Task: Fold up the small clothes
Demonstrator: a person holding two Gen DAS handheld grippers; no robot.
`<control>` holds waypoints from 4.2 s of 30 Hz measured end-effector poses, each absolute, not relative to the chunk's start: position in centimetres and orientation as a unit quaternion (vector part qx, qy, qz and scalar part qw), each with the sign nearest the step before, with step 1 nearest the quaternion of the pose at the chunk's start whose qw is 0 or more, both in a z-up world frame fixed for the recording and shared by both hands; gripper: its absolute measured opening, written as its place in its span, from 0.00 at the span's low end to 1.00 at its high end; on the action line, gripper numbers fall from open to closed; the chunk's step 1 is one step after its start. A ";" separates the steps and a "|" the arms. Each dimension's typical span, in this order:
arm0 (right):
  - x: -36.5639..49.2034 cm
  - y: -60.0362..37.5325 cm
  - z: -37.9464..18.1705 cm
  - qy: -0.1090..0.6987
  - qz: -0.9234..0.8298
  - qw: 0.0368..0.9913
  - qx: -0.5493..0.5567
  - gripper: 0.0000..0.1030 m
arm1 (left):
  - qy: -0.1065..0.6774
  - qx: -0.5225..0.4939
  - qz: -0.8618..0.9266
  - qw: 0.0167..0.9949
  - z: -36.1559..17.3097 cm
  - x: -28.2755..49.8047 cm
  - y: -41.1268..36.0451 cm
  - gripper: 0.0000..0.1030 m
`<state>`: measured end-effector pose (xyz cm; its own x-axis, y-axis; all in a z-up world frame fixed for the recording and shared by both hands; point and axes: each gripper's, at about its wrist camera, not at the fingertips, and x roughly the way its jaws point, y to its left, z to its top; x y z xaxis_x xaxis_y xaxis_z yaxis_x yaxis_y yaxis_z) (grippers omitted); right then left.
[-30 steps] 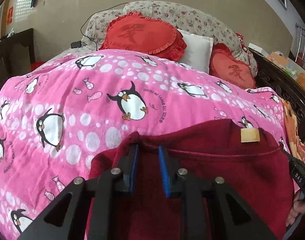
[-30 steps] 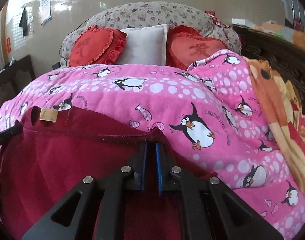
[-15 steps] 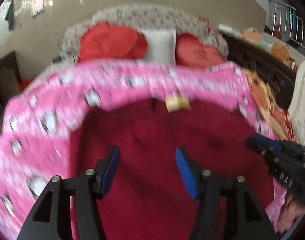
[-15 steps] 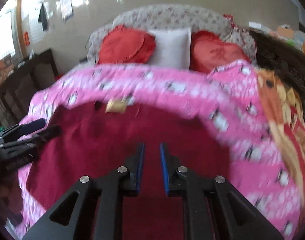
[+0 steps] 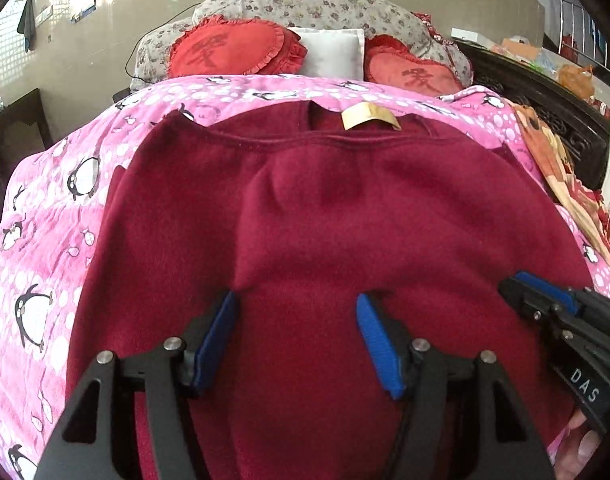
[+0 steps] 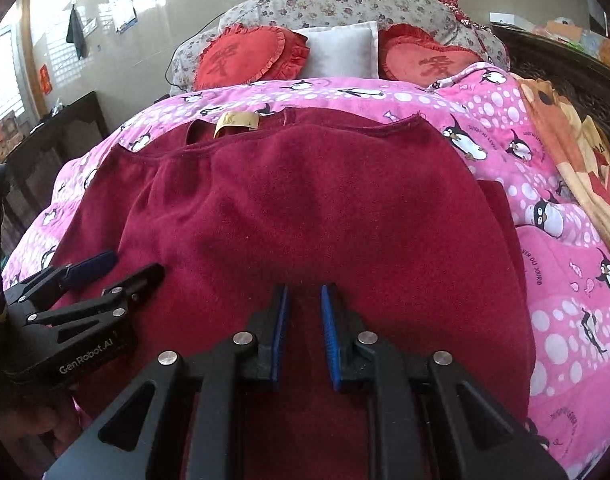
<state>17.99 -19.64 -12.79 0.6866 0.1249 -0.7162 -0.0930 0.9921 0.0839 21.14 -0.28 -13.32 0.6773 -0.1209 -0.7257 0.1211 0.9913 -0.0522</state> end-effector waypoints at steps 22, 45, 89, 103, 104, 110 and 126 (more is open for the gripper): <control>18.5 -19.6 -12.9 0.393 0.059 0.917 0.024 0.00 | 0.396 -0.006 -0.067 0.916 -13.1 20.6 0.0 0.64; 18.4 -16.5 -10.8 0.418 -0.004 0.904 -0.093 0.00 | 0.423 -0.011 -0.058 0.904 -10.5 18.7 0.5 0.66; 11.9 -16.1 -10.3 0.416 0.036 0.906 -0.066 0.04 | 0.375 -0.350 -0.093 0.854 -15.1 12.6 14.3 0.32; 28.4 1.4 -4.8 0.528 0.253 0.811 -0.017 0.10 | 0.367 -0.333 -0.087 0.864 -15.1 12.2 14.1 0.27; 29.5 1.9 -5.5 0.546 0.237 0.804 -0.010 0.10 | 0.367 -0.337 -0.089 0.863 -15.2 12.1 14.2 0.26; 33.4 5.0 -9.4 0.639 0.098 0.763 -0.003 0.11 | 0.363 -0.344 -0.098 0.860 -15.1 12.0 14.4 0.24; 31.3 6.4 -10.0 0.616 0.045 0.769 -0.163 0.00 | 0.361 -0.300 -0.105 0.876 -12.1 11.6 12.8 0.12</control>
